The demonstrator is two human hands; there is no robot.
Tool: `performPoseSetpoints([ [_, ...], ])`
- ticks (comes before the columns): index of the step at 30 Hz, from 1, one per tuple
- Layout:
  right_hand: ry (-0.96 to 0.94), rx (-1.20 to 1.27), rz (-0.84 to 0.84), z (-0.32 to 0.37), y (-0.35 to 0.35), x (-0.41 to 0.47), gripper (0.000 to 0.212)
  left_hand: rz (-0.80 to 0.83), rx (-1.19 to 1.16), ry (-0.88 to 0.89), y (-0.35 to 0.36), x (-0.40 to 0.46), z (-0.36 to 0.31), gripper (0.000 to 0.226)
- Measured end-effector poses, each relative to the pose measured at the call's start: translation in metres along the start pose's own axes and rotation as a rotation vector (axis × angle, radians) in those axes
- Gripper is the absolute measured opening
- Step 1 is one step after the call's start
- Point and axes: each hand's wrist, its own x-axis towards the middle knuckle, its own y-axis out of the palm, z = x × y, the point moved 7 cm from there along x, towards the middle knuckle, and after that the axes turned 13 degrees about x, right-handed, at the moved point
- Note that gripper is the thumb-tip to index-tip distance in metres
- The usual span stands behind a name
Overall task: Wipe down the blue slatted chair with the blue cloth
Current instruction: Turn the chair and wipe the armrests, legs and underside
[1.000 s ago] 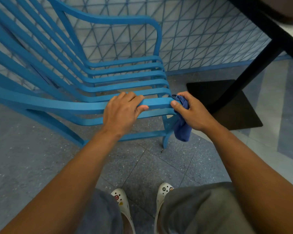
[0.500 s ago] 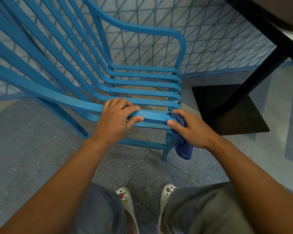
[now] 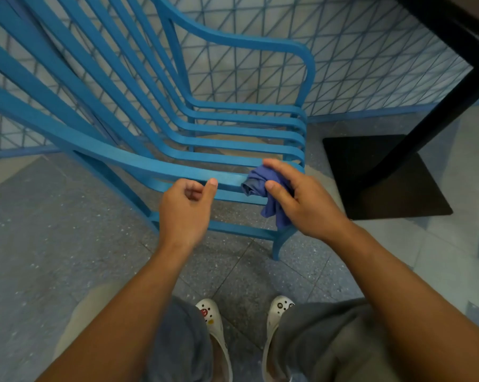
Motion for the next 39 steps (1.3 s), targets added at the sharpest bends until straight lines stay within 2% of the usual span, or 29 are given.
performPoseSetpoints([
  [2, 0.035, 0.051, -0.006, -0.005, -0.007, 0.002, 0.042, 0.012, -0.056, -0.118, 0.006, 0.004, 0.011, 0.045],
  [5, 0.054, 0.074, 0.03, -0.008, -0.011, 0.006, 0.024, -0.003, -0.214, -0.258, 0.012, 0.006, 0.019, 0.062],
  [7, 0.097, 0.084, 0.039, -0.012, -0.013, 0.007, 0.024, -0.013, -0.331, -0.309, 0.013, 0.003, 0.015, 0.063],
  [14, 0.109, -0.003, 0.077, -0.012, -0.012, 0.011, 0.032, -0.038, -0.44, -0.295, 0.022, 0.002, 0.0, 0.085],
  [19, 0.087, -0.018, 0.092, -0.006, -0.01, 0.012, 0.028, -0.046, -0.456, -0.282, 0.023, 0.004, 0.001, 0.092],
  [31, 0.096, 0.032, 0.19, 0.007, 0.025, 0.005, 0.034, -0.073, -0.337, -0.206, 0.004, 0.03, 0.028, 0.081],
  [35, 0.078, 0.052, 0.203, 0.015, 0.037, 0.007, 0.034, -0.071, -0.353, -0.19, -0.002, 0.04, 0.03, 0.085],
  [39, 0.067, 0.068, 0.223, 0.02, 0.049, 0.01, 0.03, -0.061, -0.362, -0.188, -0.006, 0.054, 0.035, 0.078],
])
